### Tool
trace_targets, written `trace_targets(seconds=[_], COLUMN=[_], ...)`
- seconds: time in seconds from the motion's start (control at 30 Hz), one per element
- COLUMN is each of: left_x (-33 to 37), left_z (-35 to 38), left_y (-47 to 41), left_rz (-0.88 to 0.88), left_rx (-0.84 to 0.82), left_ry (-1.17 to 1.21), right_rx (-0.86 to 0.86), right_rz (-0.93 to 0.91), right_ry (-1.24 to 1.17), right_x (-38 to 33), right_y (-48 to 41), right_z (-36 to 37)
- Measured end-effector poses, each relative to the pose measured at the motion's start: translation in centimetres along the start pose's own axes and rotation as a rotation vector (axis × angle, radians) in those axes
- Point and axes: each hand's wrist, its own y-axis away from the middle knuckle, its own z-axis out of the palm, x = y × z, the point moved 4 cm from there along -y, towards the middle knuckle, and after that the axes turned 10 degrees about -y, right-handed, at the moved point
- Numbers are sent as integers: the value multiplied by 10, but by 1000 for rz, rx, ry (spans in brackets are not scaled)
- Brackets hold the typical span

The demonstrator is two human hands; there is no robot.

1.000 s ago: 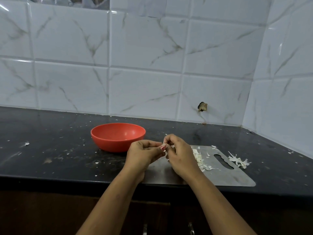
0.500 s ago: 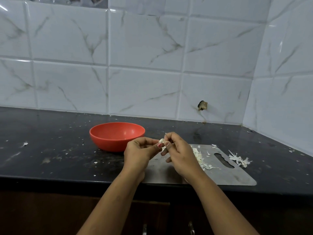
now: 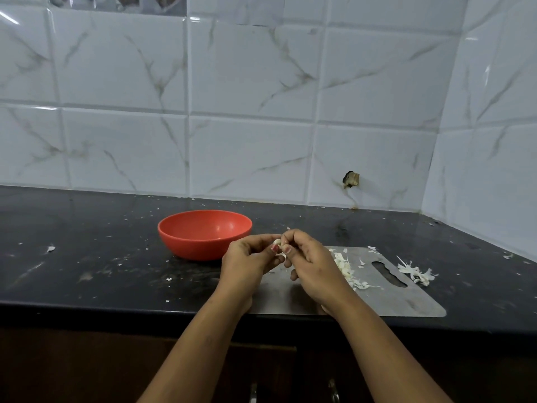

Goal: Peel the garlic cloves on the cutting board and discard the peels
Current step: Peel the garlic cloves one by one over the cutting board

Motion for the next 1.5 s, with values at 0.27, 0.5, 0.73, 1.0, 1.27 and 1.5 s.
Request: trace_targets(seconds=[0.27,0.5,0.73,1.0,1.27,1.5], left_x=[0,-1,-3,-3,-2,0], left_z=[-4,-3,-4,-2,-2,0], left_y=[1,1,1,0,2,3], left_rz=[-38,-84,-98,-101,-113,-102], left_rx=[78,128,176,207,207,131], left_ry=[67,7,-112,-165,-203,-203], right_rx=[141,286,220,154,182,192], right_rz=[80,110,105,69,31,-16], right_ry=[-73,-45,14,171,183,213], right_x=[3,5,7,5,2,3], right_y=[0,1,-2,-2,-1,-2], right_z=[-6,-12,-8,-6,-7,-7])
